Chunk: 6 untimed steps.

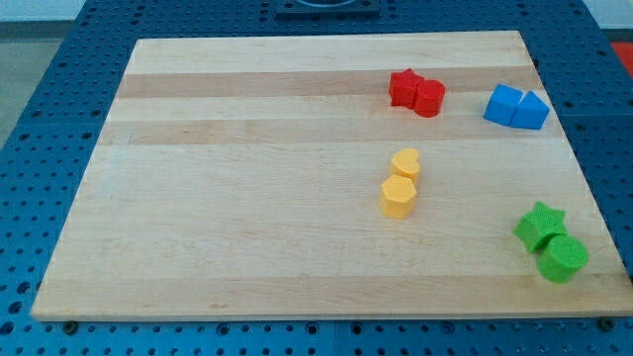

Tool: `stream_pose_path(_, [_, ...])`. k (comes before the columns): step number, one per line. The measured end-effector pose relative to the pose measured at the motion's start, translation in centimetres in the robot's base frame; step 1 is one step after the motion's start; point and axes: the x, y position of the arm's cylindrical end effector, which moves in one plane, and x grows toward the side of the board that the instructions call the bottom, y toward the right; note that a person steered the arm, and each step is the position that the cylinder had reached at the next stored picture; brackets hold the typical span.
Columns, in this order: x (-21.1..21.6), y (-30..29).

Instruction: Move the green star to the bottom right of the red circle

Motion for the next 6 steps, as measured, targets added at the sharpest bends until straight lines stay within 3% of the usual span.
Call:
stream_pose_path(1, [0.4, -1.4])
stream_pose_path(2, [1.8, -7.6])
stream_pose_path(4, [0.1, -10.3])
stream_pose_path(5, [-7.7, -11.1])
stream_pose_path(6, [-12.2, -13.2])
